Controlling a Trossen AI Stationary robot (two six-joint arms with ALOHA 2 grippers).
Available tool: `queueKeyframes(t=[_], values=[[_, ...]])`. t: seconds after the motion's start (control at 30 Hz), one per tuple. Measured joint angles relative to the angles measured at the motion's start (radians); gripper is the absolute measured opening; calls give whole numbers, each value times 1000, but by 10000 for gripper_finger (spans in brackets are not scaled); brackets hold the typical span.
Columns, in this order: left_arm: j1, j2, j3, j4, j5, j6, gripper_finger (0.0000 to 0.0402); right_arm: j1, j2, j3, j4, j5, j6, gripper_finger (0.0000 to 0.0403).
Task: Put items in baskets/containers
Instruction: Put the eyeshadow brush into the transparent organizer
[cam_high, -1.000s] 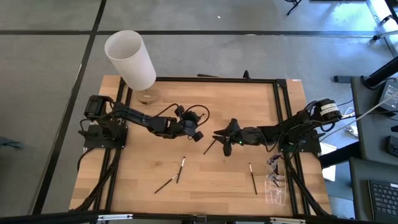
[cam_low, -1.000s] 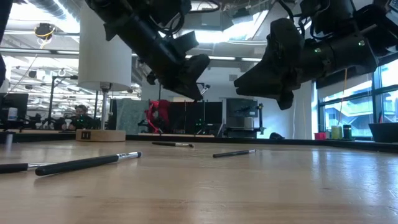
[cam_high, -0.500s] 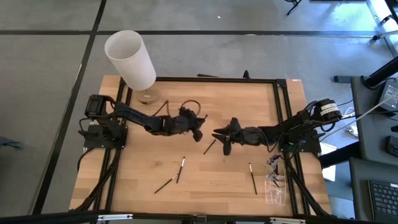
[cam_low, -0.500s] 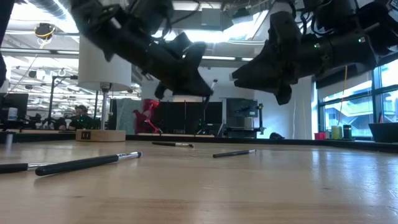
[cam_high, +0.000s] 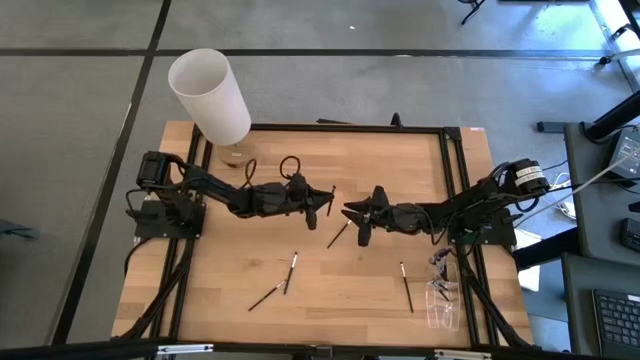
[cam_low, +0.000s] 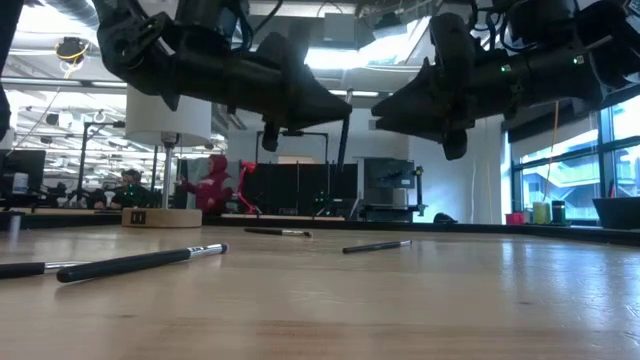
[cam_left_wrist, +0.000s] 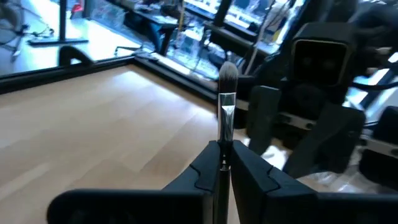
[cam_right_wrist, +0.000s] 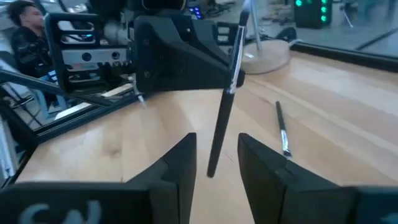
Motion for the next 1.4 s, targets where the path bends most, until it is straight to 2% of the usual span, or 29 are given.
queueKeyframes(t=[0.33, 0.5, 0.83, 0.97, 1.2, 1.4], values=[[-38, 0, 0, 84, 8, 5, 24, 0, 0, 0, 61, -33, -41, 117], [-46, 0, 1, 94, 15, 5, 24, 0, 0, 13, 92, -120, -70, 117], [-65, 0, 1, 165, 119, 40, 24, 0, 0, 47, 65, -139, -112, 117], [-72, 0, 1, 177, 121, 49, 24, 0, 0, 47, 67, -152, -114, 117], [-73, 0, 2, 178, 135, 69, 24, 0, 0, 62, 78, -257, -159, 117], [-72, 0, 2, 183, 171, 84, 24, 0, 0, 83, 42, -262, -168, 117]])
